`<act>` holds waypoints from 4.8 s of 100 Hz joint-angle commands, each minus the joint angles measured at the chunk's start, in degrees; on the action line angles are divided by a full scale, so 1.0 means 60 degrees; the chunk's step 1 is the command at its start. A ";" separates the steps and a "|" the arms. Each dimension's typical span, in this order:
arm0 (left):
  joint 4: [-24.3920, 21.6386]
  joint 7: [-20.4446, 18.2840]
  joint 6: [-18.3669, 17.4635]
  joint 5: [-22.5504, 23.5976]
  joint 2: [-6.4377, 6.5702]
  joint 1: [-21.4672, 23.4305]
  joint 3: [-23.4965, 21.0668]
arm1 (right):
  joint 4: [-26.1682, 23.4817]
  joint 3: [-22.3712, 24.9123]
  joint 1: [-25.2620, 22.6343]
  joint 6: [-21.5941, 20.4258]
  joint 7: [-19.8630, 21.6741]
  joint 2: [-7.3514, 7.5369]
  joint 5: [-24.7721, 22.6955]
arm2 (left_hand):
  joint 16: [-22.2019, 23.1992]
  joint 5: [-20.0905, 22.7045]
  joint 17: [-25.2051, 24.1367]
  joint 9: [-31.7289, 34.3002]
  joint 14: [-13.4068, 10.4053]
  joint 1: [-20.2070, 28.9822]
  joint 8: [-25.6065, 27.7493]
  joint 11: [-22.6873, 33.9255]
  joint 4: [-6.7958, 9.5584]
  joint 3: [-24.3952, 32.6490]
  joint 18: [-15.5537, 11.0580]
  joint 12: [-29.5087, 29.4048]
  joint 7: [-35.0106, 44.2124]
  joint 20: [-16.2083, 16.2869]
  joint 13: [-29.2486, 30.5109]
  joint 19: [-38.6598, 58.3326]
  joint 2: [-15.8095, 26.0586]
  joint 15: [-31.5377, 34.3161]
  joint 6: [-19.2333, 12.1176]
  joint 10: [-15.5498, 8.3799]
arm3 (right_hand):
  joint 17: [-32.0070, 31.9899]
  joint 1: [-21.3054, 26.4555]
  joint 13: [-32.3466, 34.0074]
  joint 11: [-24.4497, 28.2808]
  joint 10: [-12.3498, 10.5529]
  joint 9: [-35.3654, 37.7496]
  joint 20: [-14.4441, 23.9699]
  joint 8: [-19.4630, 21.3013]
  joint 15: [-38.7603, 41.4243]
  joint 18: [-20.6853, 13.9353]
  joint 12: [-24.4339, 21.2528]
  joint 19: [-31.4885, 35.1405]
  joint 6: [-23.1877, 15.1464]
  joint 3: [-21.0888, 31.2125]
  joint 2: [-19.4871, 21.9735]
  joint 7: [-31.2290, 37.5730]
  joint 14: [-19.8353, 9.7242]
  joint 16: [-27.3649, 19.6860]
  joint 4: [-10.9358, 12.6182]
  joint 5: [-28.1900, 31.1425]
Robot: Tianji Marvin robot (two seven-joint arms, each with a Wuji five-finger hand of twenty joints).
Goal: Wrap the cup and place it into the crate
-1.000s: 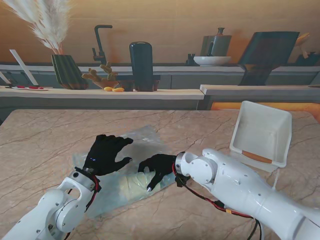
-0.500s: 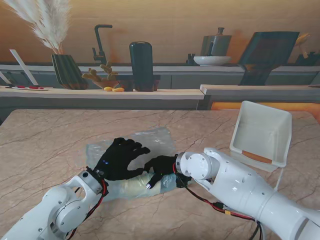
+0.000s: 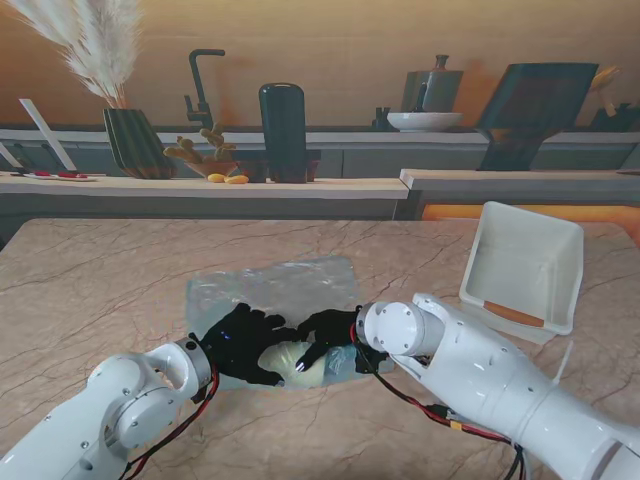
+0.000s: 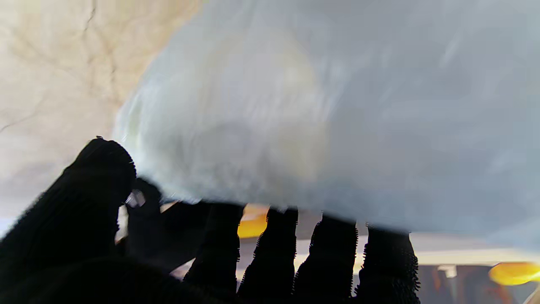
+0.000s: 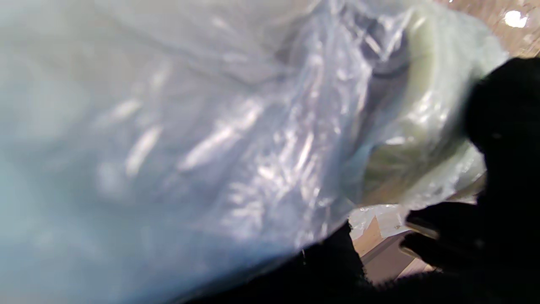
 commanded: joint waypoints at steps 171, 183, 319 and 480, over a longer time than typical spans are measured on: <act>0.2808 0.1037 0.2736 -0.5779 -0.0700 -0.0817 0.0588 | 0.0935 -0.0415 -0.0539 -0.3966 -0.5897 0.0112 -0.6158 | 0.0470 0.4753 0.0657 0.3569 -0.0277 0.2321 0.2437 0.2090 -0.0430 -0.0470 -0.0822 0.0551 0.7561 -0.0010 0.2043 0.1649 0.1039 0.2507 0.0332 0.0232 | -0.9191 0.0186 -0.8024 -0.2656 -0.0521 -0.7111 -0.1510 0.1269 -1.1496 0.2043 -0.0280 -1.1230 -0.0469 -0.0109 0.1433 -0.0454 0.2849 -0.4521 0.1890 -0.4708; 0.2818 0.1051 0.3110 -0.6739 -0.0833 -0.0788 0.0459 | 0.2071 -0.1449 0.0201 -0.4272 -0.6609 -0.0382 -0.5817 | 0.0475 0.4663 0.0025 0.3204 -0.0154 0.2307 0.2507 0.1829 -0.0016 -0.1597 -0.0939 0.0494 0.6223 -0.0023 0.1249 0.1455 0.2214 0.2236 0.0649 0.0282 | -0.8245 0.1053 -0.6828 -0.1599 -0.0489 -0.6644 -0.1385 0.1288 -1.0071 0.1747 0.0086 -1.0238 -0.0198 0.1009 0.1163 0.0091 0.2538 -0.3874 0.2653 -0.4019; 0.1754 0.1191 0.0154 0.0078 -0.0004 -0.0842 0.1233 | 0.2393 -0.0703 0.0891 -0.1072 0.1206 -0.0659 0.2342 | 0.0191 -0.0551 -0.0422 0.1051 -0.1191 -0.0337 0.0590 0.1153 -0.0096 0.2034 -0.0560 0.0148 0.1328 0.0122 0.0681 -0.0303 -0.1154 0.0380 0.0524 -0.0347 | -0.1672 0.4303 0.0497 0.1132 0.0306 0.0123 0.0153 0.2261 -0.1690 0.0593 0.1219 0.0238 -0.1409 0.6596 0.1049 0.1837 0.2203 -0.1233 0.3331 0.2471; 0.4489 -0.1804 0.5686 -1.0903 -0.0927 -0.2996 0.1591 | -0.0459 0.0389 -0.1482 -0.2859 -0.5134 0.0212 -0.5911 | 0.0224 0.3808 -0.1800 0.1332 -0.1175 0.5798 0.2589 0.1355 0.0010 -0.3519 -0.1954 0.0459 0.5471 -0.0218 -0.1804 -0.0296 0.2484 0.0375 0.0433 -0.0590 | -0.8739 -0.0891 -0.6835 -0.2491 -0.0376 -0.6673 -0.0761 0.1231 -1.0739 0.2507 -0.0206 -1.0466 0.0665 0.0222 0.1615 -0.1254 0.3105 -0.3678 0.1846 -0.4363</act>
